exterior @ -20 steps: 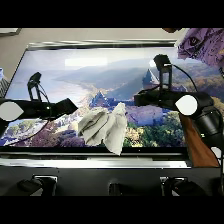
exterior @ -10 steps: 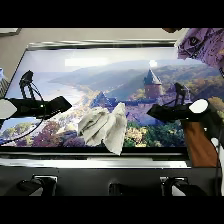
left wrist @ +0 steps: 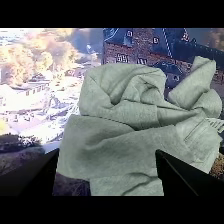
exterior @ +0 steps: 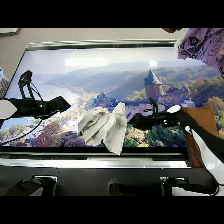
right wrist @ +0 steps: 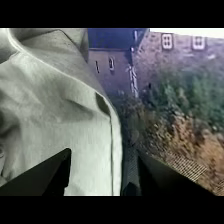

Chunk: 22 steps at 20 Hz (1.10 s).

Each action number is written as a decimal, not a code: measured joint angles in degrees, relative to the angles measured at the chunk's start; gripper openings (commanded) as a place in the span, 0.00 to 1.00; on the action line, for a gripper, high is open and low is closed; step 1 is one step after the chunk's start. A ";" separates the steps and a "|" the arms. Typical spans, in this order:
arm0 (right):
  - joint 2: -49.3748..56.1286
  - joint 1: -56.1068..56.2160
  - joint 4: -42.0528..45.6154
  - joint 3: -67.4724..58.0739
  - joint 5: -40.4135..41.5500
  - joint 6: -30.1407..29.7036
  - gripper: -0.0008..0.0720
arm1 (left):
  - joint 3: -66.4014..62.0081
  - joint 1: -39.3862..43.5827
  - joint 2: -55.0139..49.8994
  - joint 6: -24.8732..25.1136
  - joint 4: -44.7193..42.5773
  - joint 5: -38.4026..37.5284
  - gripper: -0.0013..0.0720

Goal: Fold the clothes and pants, and hang the long-sleeved shirts on hangers.

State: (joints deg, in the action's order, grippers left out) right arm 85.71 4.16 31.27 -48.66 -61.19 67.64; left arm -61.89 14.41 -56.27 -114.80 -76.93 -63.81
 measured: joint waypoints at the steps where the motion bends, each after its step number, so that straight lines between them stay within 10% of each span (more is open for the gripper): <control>1: 0.46 1.03 -0.35 0.02 0.98 -0.11 0.65 | 0.00 -0.26 -0.04 -0.13 0.00 -0.42 0.98; 9: 2.93 7.28 -2.67 0.04 6.67 0.98 0.51 | 0.09 -8.46 -0.09 0.31 0.17 -6.80 0.98; 13: 3.69 8.74 -2.08 0.02 8.55 1.81 0.06 | 0.42 -13.79 -0.09 3.28 1.38 -8.37 0.98; 22: -0.02 9.07 -0.24 -1.77 8.11 2.05 0.06 | 22.45 -22.32 -0.39 21.20 24.26 -2.54 0.98</control>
State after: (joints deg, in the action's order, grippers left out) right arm 85.69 13.23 31.03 -50.43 -53.08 69.69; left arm -39.44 -7.90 -56.66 -93.60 -52.66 -66.35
